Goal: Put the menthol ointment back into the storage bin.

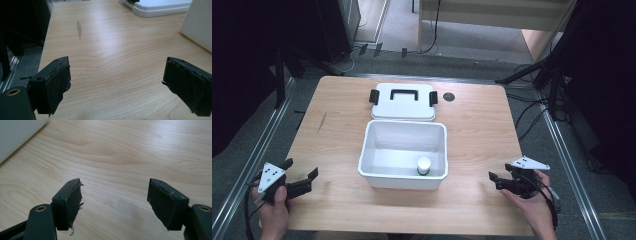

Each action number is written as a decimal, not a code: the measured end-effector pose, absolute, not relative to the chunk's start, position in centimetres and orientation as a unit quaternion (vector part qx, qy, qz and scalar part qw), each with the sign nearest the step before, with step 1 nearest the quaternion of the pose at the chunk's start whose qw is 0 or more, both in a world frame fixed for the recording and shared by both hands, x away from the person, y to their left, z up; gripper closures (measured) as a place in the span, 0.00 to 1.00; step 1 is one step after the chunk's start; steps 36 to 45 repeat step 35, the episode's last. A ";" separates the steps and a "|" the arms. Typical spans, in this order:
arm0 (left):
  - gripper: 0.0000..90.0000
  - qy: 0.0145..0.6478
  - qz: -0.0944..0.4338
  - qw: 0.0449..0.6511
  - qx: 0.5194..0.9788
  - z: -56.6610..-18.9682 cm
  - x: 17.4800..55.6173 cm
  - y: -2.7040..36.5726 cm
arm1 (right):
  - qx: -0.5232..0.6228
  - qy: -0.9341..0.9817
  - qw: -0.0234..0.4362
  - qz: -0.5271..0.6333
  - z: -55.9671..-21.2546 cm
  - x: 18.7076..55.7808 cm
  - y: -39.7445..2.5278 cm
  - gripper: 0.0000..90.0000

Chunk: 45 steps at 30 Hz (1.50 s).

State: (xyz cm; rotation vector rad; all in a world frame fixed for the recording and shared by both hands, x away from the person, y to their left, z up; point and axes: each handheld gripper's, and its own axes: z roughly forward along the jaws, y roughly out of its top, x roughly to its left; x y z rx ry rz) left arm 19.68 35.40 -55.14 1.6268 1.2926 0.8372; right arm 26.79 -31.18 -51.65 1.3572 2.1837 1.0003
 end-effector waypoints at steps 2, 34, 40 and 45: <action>0.09 0.519 0.337 0.436 0.654 -55.1 19.7 35.4 | 0.485 0.768 0.198 0.368 -52.1 26.3 -31.9 0.32; 0.09 0.522 0.331 0.435 0.655 -55.1 19.7 35.5 | 0.533 0.685 0.243 0.433 -54.7 21.7 -36.8 0.14; 0.09 0.522 0.331 0.434 0.655 -55.1 19.8 35.5 | 0.531 0.686 0.242 0.434 -54.7 21.7 -36.8 0.14; 0.09 0.522 0.331 0.434 0.655 -55.1 19.8 35.5 | 0.531 0.686 0.242 0.434 -54.7 21.7 -36.8 0.14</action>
